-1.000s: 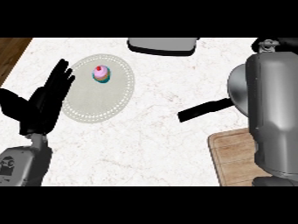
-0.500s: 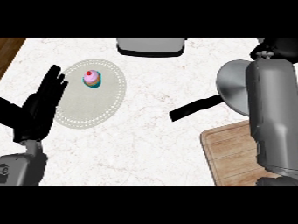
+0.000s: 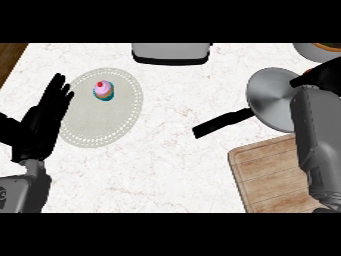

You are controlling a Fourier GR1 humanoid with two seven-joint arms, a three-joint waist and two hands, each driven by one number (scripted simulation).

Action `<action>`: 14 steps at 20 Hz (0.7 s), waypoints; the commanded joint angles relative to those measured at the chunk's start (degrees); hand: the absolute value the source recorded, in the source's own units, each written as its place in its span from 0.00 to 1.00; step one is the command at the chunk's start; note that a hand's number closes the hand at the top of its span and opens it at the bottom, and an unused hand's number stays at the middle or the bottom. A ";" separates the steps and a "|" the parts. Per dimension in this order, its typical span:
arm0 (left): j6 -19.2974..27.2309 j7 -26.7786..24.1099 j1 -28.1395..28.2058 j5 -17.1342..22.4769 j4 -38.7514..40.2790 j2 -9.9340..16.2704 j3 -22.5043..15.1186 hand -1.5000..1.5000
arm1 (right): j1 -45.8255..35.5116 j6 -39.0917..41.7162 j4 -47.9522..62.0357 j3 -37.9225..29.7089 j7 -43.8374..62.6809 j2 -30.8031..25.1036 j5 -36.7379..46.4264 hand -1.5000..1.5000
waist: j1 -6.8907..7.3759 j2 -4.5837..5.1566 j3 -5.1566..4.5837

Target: Pick the tomato from the cutting board and place it in the pan

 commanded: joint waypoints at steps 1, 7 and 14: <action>-0.63 -1.27 1.37 -0.12 -1.01 -0.61 -0.73 0.50 | 1.71 -6.01 6.76 -3.21 6.40 -0.74 -1.79 1.00 | 0.16 -0.05 0.01; -0.55 -1.72 0.52 -0.38 1.22 0.03 0.33 0.50 | 4.54 -15.52 6.04 -11.64 2.36 -0.27 -11.83 0.00 | -0.39 -0.03 0.06; -0.69 -0.72 2.45 0.25 -1.00 0.47 1.32 0.50 | 5.68 -27.86 4.70 -9.05 -4.05 2.87 -14.23 0.00 | -1.08 -0.81 -0.03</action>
